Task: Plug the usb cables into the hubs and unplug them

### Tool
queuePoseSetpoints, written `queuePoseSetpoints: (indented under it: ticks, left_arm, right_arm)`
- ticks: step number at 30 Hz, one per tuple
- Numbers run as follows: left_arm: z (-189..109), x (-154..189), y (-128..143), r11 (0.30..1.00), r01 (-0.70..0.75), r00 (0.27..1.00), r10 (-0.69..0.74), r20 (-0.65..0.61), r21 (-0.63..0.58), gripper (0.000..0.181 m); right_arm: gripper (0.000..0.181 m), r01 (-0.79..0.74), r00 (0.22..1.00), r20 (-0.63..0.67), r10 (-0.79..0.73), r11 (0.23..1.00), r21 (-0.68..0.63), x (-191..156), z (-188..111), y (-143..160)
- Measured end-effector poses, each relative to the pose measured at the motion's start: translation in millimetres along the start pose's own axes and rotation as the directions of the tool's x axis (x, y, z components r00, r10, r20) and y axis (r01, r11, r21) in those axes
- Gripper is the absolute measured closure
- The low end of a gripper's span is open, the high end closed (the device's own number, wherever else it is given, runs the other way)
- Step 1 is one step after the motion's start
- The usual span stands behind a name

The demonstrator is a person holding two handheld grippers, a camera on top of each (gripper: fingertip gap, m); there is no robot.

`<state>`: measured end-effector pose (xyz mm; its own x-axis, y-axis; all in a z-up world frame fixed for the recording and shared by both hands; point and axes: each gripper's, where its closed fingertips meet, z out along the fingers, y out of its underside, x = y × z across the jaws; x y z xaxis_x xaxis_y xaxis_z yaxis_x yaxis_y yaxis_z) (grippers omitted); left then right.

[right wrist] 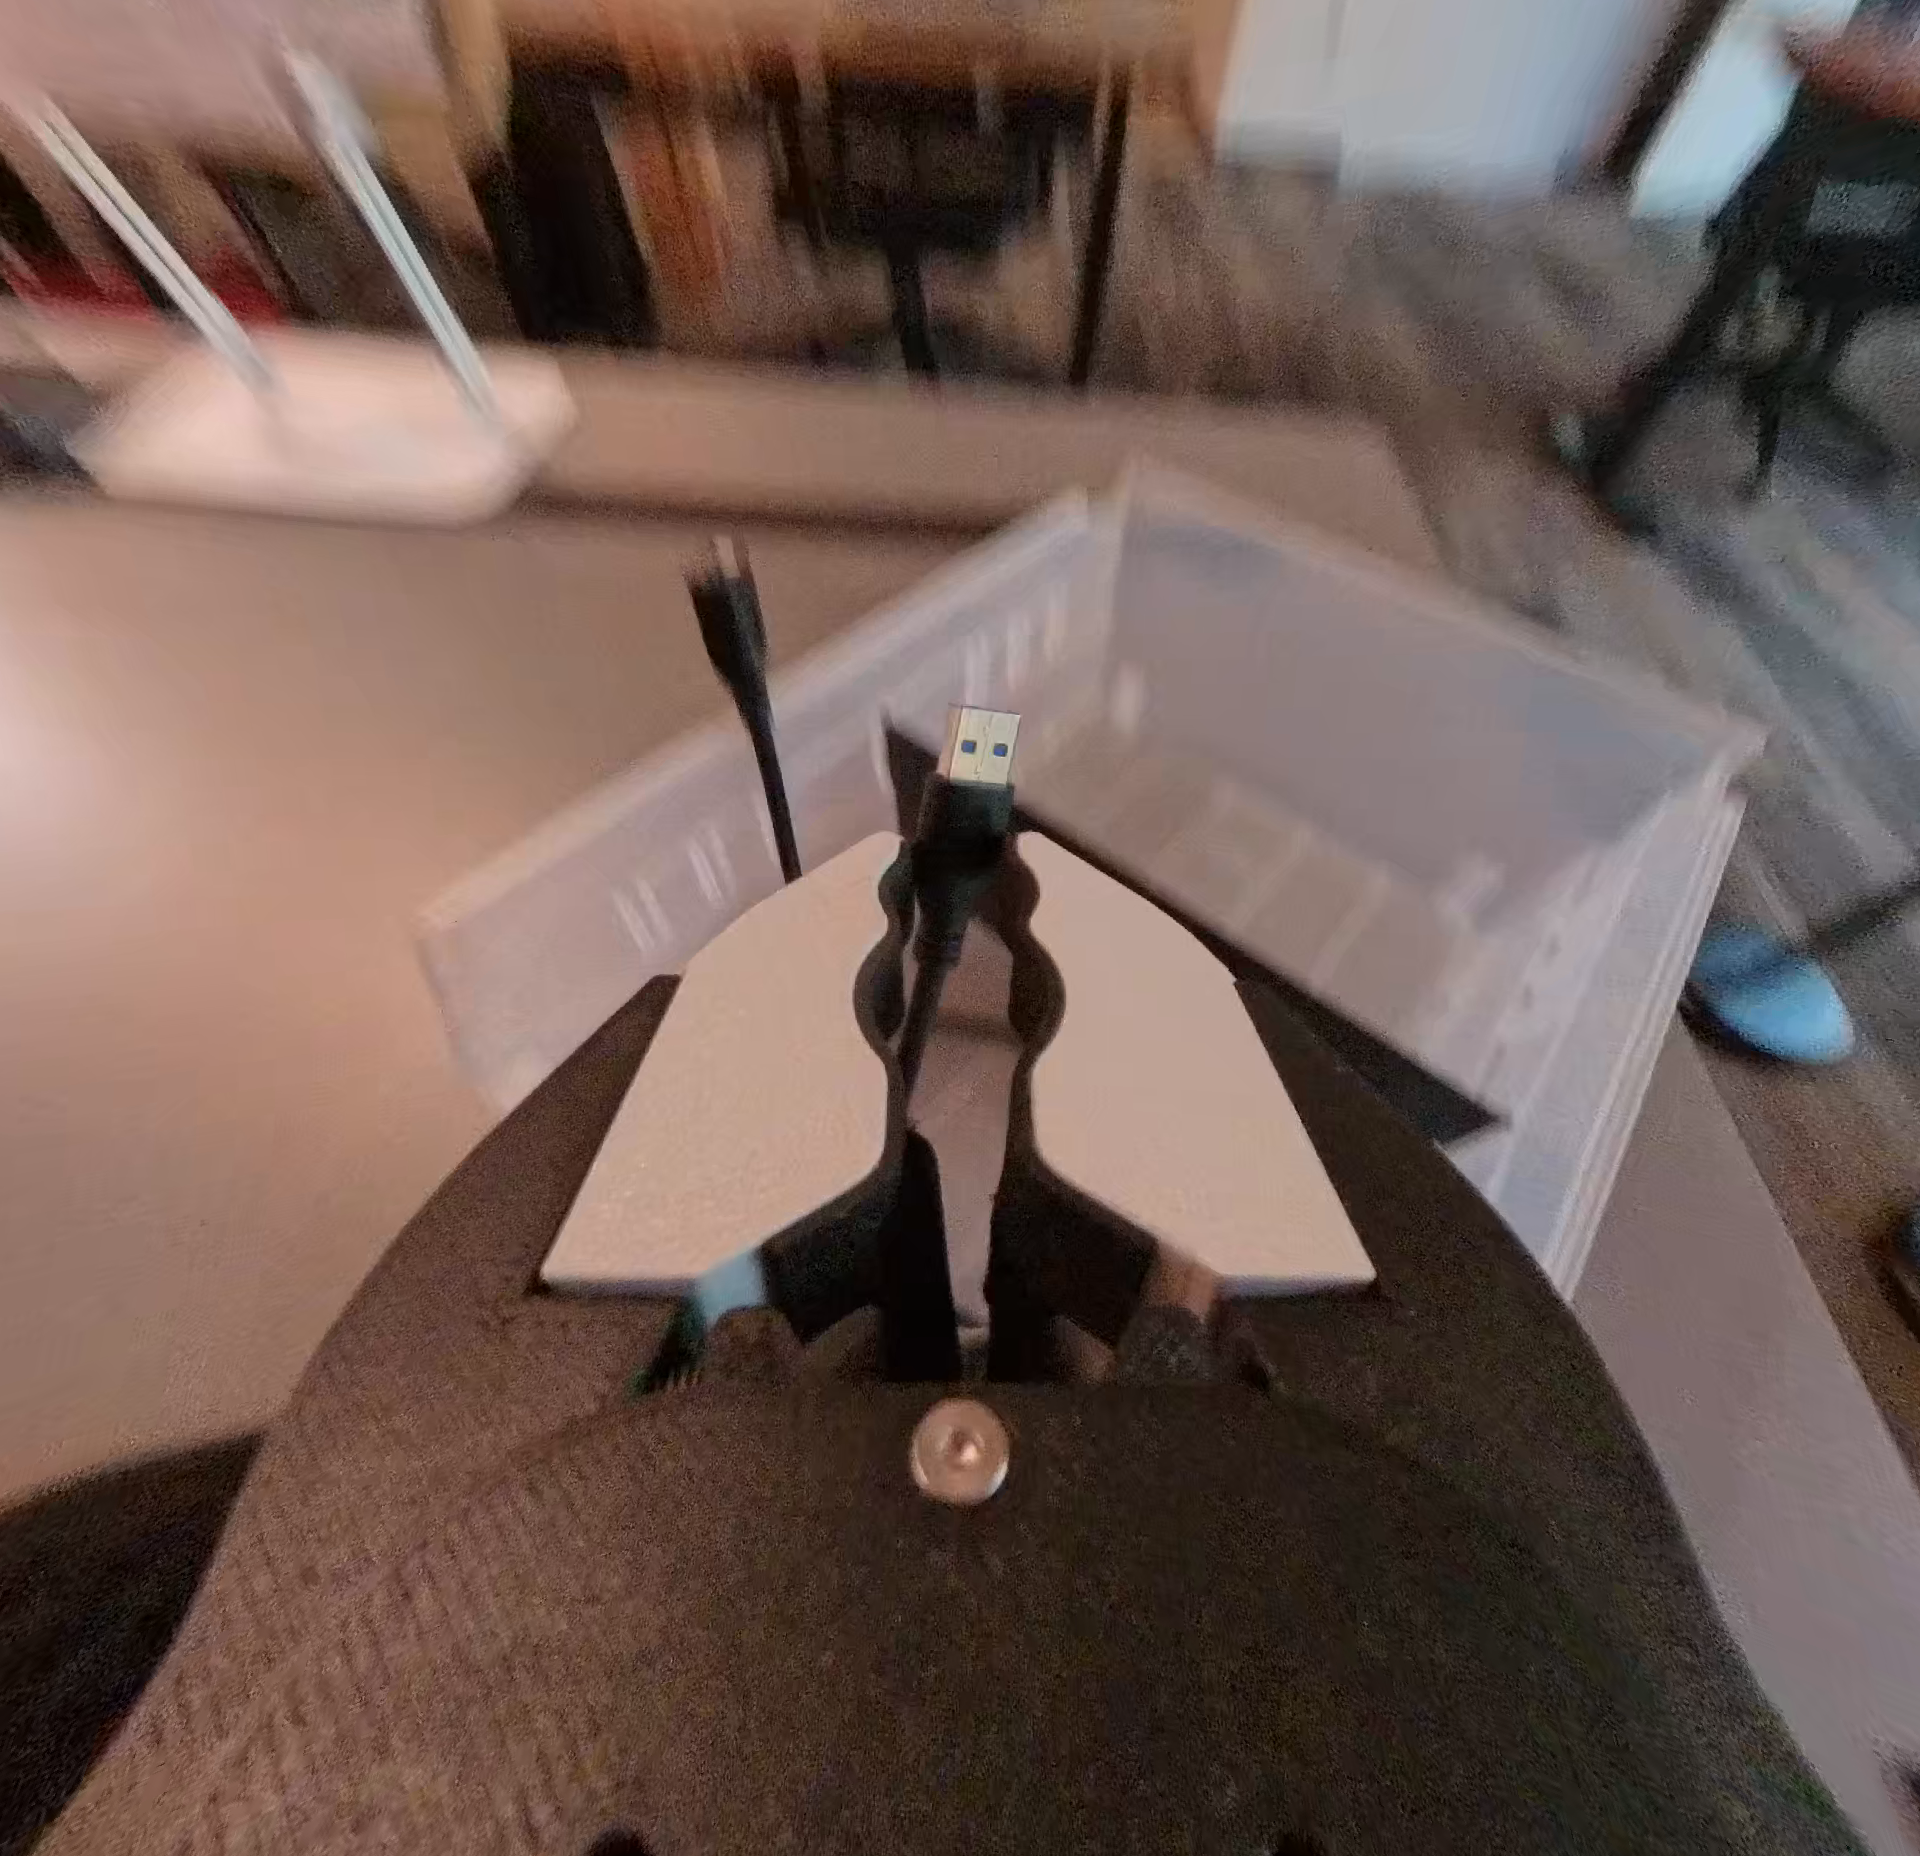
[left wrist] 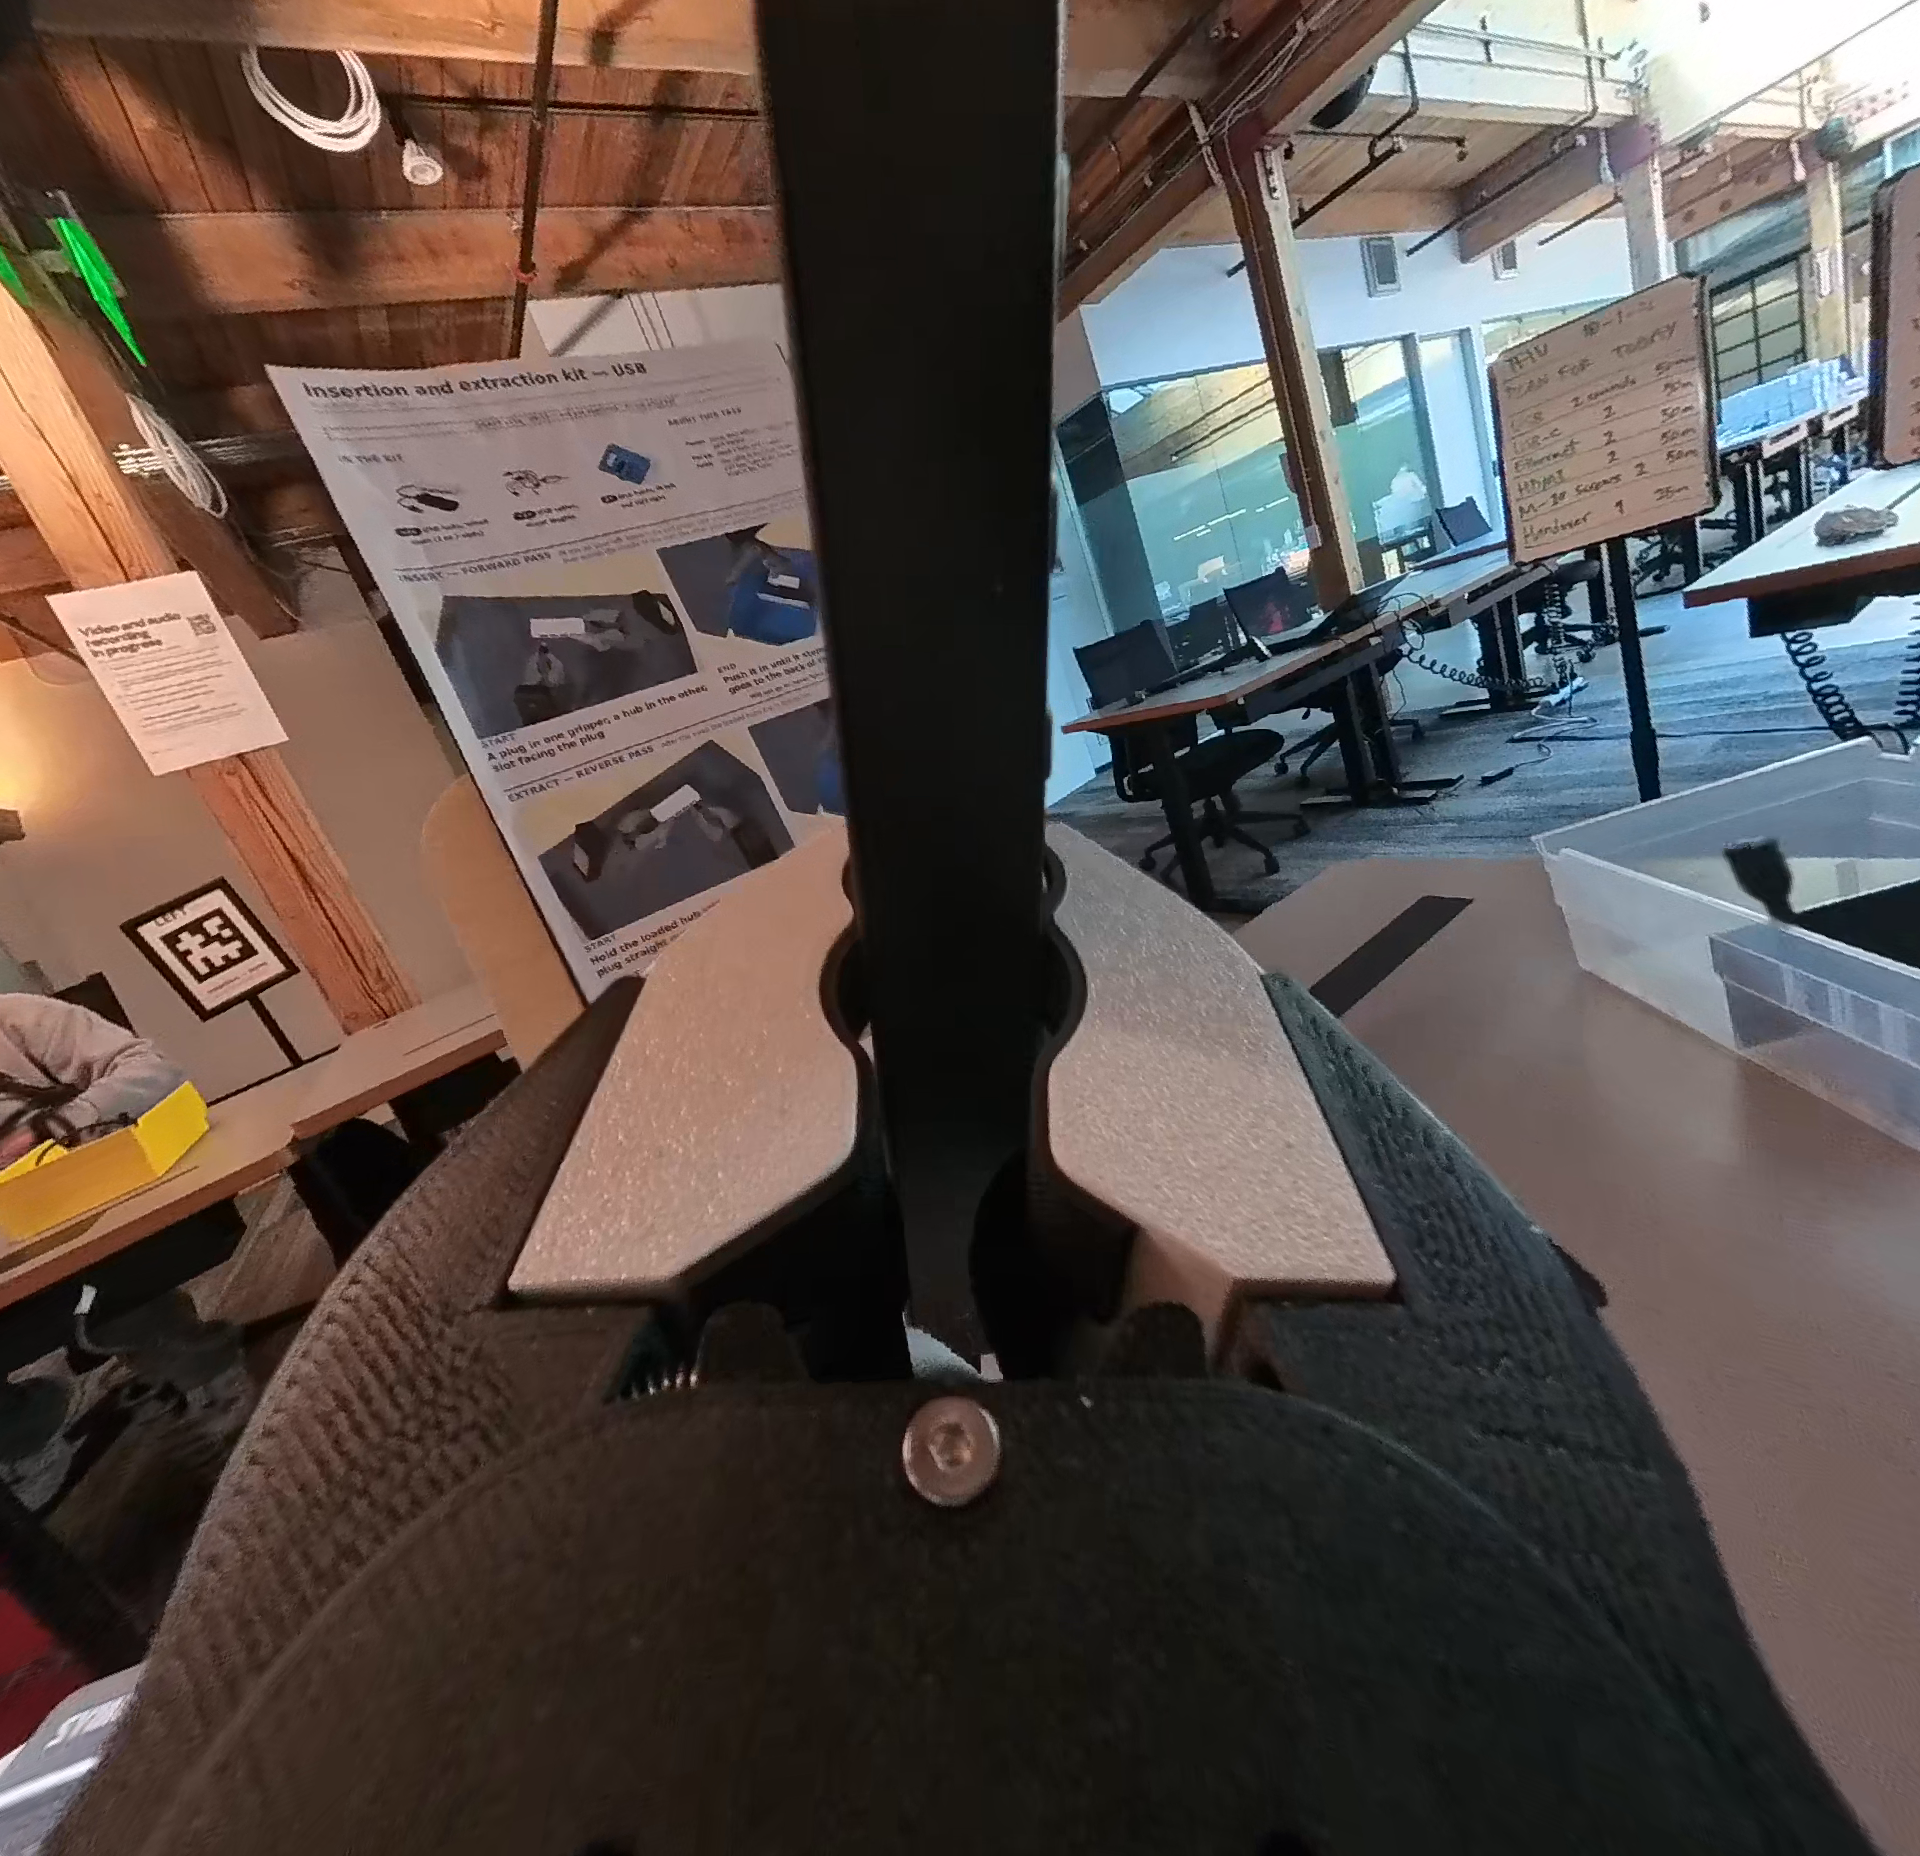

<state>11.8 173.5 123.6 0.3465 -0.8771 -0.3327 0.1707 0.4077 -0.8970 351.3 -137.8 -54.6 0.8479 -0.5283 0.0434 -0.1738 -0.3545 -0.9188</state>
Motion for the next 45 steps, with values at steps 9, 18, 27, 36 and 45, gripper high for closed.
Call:
queuePoseSetpoints:
  ticks: [9,18,27,36,45]
  left_arm:
    - [1,5,1,1.0,-0.009,1.0,0.009,-0.017,-0.012,0.154]
    - [0,1,0,1.0,-0.005,1.0,0.005,-0.009,-0.014,0.154]
    - [3,4,4,0.999,-0.011,1.0,0.01,-0.016,-0.034,0.154]
    - [-1,2,-3,1.0,-0.023,1.0,0.023,-0.01,-0.017,0.154]
    - [2,1,3,1.0,0.011,1.0,-0.012,-0.028,-0.028,0.154]
  right_arm:
    - [0.17,-0.051,0.968,-0.246,-0.054,0.914,-0.402,38,2,65]
    - [0.117,0.0,0.897,-0.418,-0.145,0.945,-0.328,54,2,39]
    - [0.14,0.001,1.0,0.003,0.0,0.932,-0.363,-38,68,51]
    - [0.174,0.164,0.975,0.214,-0.062,0.85,-0.5,-50,37,85]
    - [0.158,0.171,0.983,0.134,-0.124,0.876,-0.45,-37,44,73]
